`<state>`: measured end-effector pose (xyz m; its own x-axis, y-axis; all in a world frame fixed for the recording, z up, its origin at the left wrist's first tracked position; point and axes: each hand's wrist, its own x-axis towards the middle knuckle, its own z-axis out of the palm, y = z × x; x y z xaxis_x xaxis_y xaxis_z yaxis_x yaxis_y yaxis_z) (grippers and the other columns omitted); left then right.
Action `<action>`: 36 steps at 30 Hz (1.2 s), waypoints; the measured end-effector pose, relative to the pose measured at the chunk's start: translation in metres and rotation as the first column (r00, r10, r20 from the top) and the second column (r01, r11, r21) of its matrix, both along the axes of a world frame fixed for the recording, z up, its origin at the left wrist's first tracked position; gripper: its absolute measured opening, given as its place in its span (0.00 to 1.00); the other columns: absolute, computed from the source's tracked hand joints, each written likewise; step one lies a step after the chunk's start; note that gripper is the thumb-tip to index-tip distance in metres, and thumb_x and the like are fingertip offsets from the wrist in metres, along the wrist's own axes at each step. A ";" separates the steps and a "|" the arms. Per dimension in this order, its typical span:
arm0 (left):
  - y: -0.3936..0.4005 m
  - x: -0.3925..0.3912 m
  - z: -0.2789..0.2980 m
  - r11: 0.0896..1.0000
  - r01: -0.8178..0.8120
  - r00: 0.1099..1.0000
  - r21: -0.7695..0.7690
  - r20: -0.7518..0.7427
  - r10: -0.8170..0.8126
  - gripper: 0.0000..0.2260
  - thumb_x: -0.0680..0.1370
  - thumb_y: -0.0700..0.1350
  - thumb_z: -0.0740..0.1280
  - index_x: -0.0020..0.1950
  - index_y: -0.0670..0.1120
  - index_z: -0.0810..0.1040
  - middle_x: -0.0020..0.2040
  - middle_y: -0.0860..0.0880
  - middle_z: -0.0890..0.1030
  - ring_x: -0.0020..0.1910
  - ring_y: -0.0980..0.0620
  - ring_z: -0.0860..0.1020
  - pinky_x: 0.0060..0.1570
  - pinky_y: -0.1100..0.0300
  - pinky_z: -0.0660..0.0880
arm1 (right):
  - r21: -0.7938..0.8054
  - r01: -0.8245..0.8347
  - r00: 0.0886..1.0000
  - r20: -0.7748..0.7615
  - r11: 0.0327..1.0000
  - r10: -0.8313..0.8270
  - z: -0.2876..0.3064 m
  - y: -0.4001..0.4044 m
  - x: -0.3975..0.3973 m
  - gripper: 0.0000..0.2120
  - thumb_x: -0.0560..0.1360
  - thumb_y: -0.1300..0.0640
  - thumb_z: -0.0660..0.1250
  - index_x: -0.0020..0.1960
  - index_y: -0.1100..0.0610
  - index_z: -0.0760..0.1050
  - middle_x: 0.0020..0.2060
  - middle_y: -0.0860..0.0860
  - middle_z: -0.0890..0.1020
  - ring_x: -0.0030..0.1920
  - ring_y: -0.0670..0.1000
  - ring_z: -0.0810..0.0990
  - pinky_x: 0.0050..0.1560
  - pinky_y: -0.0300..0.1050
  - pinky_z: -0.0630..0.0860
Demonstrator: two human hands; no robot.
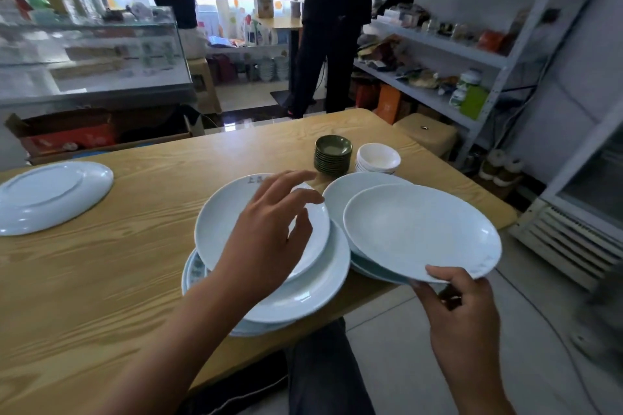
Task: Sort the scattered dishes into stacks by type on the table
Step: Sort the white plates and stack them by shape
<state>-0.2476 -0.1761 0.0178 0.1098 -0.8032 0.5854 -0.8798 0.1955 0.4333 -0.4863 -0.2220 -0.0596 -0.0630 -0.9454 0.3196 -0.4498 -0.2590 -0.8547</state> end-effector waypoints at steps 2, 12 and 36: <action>-0.003 -0.003 -0.001 1.000 0.002 1.000 0.011 0.012 -0.002 0.09 0.77 0.37 0.67 0.53 0.48 0.80 0.64 0.51 0.77 0.66 0.50 0.71 0.61 0.58 0.67 | 0.013 0.010 0.999 -0.030 1.000 -0.009 -0.002 -0.001 -0.001 0.11 0.68 0.59 0.76 0.46 0.47 0.77 0.48 0.53 0.73 0.41 0.51 0.76 0.36 0.27 0.71; -0.010 -0.005 -0.006 0.999 0.000 1.000 0.054 0.004 0.000 0.09 0.77 0.38 0.67 0.53 0.48 0.81 0.64 0.50 0.77 0.66 0.49 0.72 0.62 0.53 0.71 | 0.084 0.043 0.953 -0.303 0.996 -0.015 0.010 0.000 -0.008 0.19 0.71 0.58 0.74 0.60 0.47 0.77 0.46 0.50 0.72 0.42 0.48 0.74 0.37 0.35 0.67; 0.040 0.069 0.003 0.974 -0.224 0.975 -0.028 -0.015 0.223 0.11 0.77 0.39 0.66 0.59 0.48 0.78 0.67 0.50 0.74 0.70 0.51 0.67 0.67 0.58 0.61 | -0.240 -0.418 0.787 -0.577 0.876 0.217 0.099 0.013 0.167 0.30 0.74 0.62 0.70 0.73 0.47 0.67 0.60 0.52 0.78 0.57 0.50 0.77 0.54 0.41 0.75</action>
<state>-0.1782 -0.1361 0.0204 0.2913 -0.7405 0.6057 -0.8977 0.0072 0.4405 -0.3196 -0.2085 0.0395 0.4902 -0.7046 0.5130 -0.6337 -0.6922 -0.3453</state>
